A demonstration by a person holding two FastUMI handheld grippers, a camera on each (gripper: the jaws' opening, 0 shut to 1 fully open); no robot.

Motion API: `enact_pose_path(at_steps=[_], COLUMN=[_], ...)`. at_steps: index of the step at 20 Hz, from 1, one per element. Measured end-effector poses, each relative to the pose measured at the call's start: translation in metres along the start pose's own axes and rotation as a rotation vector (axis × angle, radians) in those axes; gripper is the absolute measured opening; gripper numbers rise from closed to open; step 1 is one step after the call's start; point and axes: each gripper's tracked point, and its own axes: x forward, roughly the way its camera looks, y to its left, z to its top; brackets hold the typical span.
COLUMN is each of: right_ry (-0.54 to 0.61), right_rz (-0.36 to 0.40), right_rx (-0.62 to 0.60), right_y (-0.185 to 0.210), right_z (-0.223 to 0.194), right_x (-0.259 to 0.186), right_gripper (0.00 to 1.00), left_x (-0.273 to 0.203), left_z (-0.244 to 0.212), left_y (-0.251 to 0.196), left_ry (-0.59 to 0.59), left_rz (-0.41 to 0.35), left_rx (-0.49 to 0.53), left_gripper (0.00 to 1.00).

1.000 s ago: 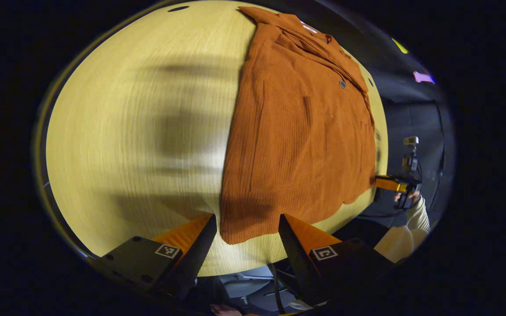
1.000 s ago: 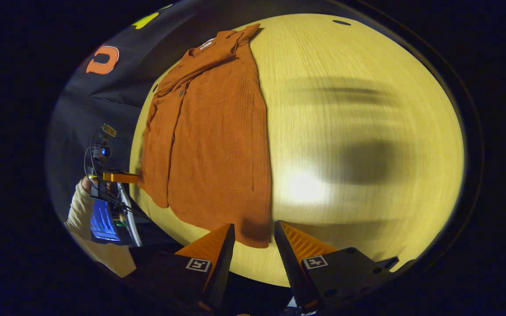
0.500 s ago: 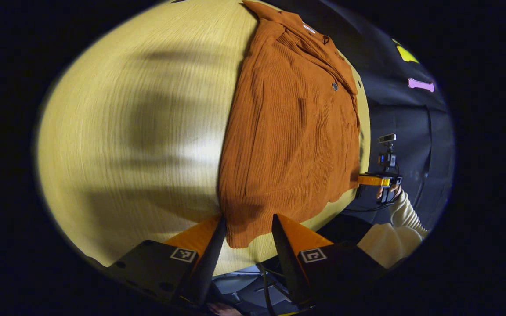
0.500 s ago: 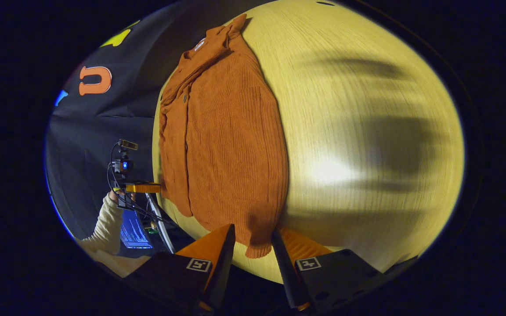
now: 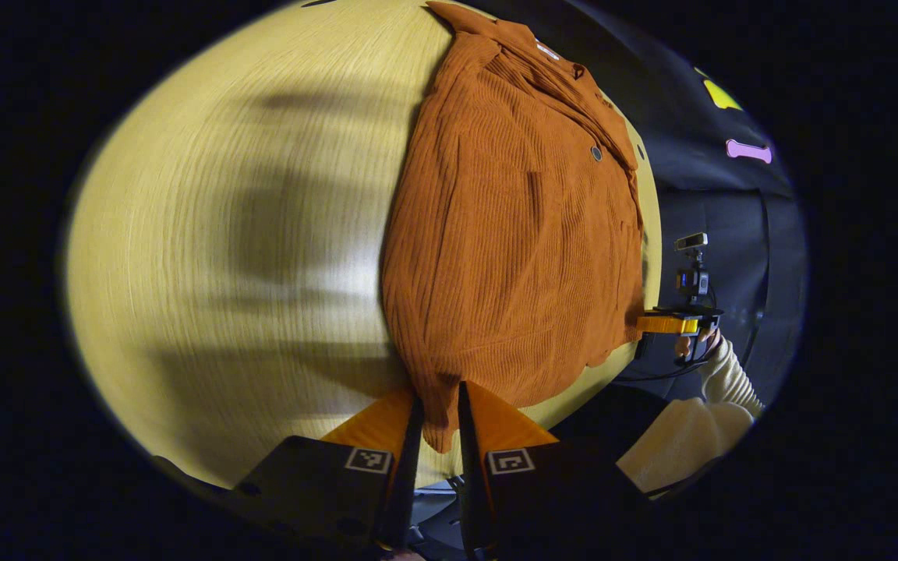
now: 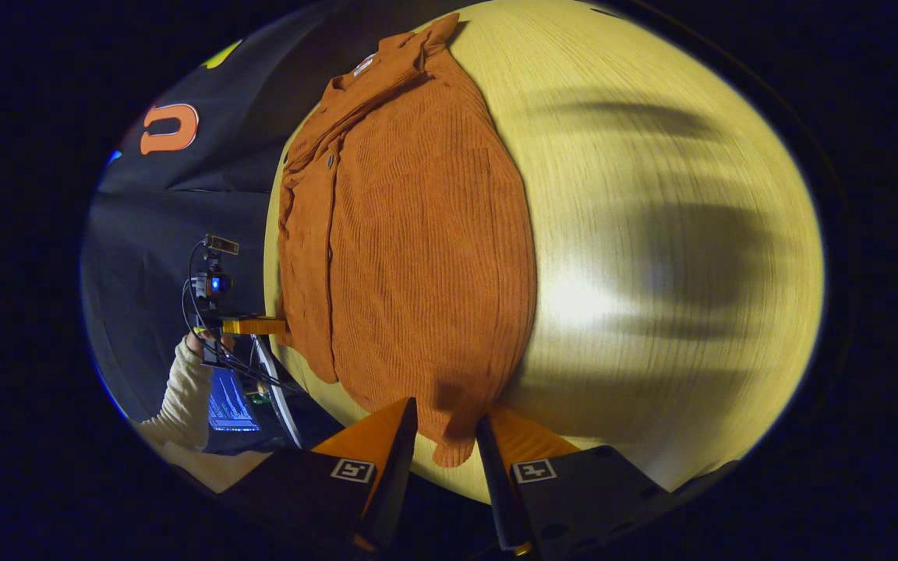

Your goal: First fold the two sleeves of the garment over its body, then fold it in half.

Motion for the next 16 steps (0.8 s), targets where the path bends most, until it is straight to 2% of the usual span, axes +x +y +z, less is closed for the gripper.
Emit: enact_pose_path(at_steps=[3, 4, 6, 7, 8, 10, 12, 15, 16], right_ry=[0.005, -0.002, -0.001, -0.001, 0.007, -0.004, -0.014, -0.016, -0.02], right_rz=[0.003, 0.003, 0.003, 0.003, -0.049, -0.039, -0.043, -0.029, -0.052], right_rx=[0.0, 0.004, -0.01, -0.002, -0.018, 0.003, -0.048, -0.033, -0.037], right_y=[0.001, 0.002, 0.004, 0.004, -0.004, -0.003, -0.005, -0.005, -0.009], right_z=[0.001, 0.003, 0.003, 0.004, 0.004, 0.008, 0.003, -0.002, -0.001], right_x=[0.002, 0.002, 0.004, 0.005, 0.006, 0.011, 0.006, -0.003, -0.011], right_gripper=[0.49, 0.44, 0.54, 0.54, 0.54, 0.1, 0.1, 0.1, 0.1], left_x=[0.003, 0.005, 0.006, 0.008, 0.007, 0.005, 0.006, 0.002, 0.001], left_z=[-0.003, -0.005, -0.006, -0.005, -0.006, -0.009, -0.007, -0.005, -0.005], left_y=[0.001, 0.0, 0.0, -0.001, -0.003, -0.01, -0.01, -0.022, -0.024], left_ry=[-0.008, -0.007, -0.015, -0.022, -0.027, -0.034, -0.035, -0.04, -0.036], left_rz=[0.017, 0.024, 0.042, 0.048, 0.051, 0.029, 0.042, 0.028, 0.031], left_rx=[-0.001, 0.0, 0.011, 0.011, 0.009, 0.009, -0.004, 0.016, 0.023], left_gripper=[0.16, 0.13, 0.1, 0.1, 0.08, 0.07, 0.05, 0.03, 0.03])
